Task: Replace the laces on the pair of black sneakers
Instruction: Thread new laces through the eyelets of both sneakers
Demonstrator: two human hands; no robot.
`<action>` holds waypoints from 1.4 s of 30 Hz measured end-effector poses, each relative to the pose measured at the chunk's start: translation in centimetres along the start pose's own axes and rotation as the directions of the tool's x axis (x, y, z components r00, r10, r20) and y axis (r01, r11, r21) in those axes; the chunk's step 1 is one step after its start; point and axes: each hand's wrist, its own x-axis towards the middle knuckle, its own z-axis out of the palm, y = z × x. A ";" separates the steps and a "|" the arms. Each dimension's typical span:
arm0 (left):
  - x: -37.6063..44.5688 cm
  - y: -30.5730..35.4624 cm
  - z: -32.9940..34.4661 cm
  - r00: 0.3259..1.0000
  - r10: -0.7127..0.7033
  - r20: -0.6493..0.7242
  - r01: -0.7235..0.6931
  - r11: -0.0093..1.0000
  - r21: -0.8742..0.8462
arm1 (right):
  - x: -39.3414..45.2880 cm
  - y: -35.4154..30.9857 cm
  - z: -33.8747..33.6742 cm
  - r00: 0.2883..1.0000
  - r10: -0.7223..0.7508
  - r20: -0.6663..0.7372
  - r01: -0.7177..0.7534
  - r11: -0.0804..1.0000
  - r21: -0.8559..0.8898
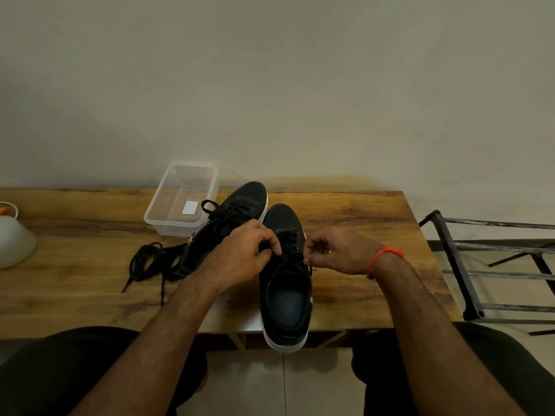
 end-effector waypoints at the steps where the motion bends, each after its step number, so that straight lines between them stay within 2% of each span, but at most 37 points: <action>1: 0.0 -0.1 0.0 1.000 0.001 0.009 -0.001 1.000 0.003 | 0.0 0.0 0.0 1.000 0.000 -0.001 0.000 1.000 -0.005; 6: 0.1 -0.3 0.0 0.999 0.016 0.051 -0.017 1.000 0.015 | 0.0 -0.1 0.0 1.000 -0.004 0.000 0.004 1.000 -0.007; 13: 0.2 -0.2 -0.1 1.000 0.017 0.011 -0.016 1.000 -0.013 | 0.1 -0.5 0.2 0.999 -0.031 -0.007 0.031 0.999 -0.033; 23: 0.2 -0.7 -0.5 0.998 -0.010 0.058 0.004 0.995 0.095 | -0.1 -0.2 -0.1 0.999 -0.046 0.025 0.047 0.999 -0.021; 29: 0.4 -0.7 0.2 0.999 0.019 -0.033 -0.020 0.999 -0.036 | 0.1 -0.2 0.0 0.999 -0.043 -0.026 0.042 0.999 -0.020; 35: 0.3 -0.3 1.1 1.000 0.013 -0.002 -0.012 0.996 0.091 | 0.1 -0.5 0.3 0.999 -0.044 -0.013 0.044 0.999 -0.023; 42: 0.3 -0.5 0.8 1.000 -0.005 -0.012 0.006 0.997 0.082 | 0.0 -0.3 0.1 0.999 -0.042 0.000 0.042 0.999 -0.022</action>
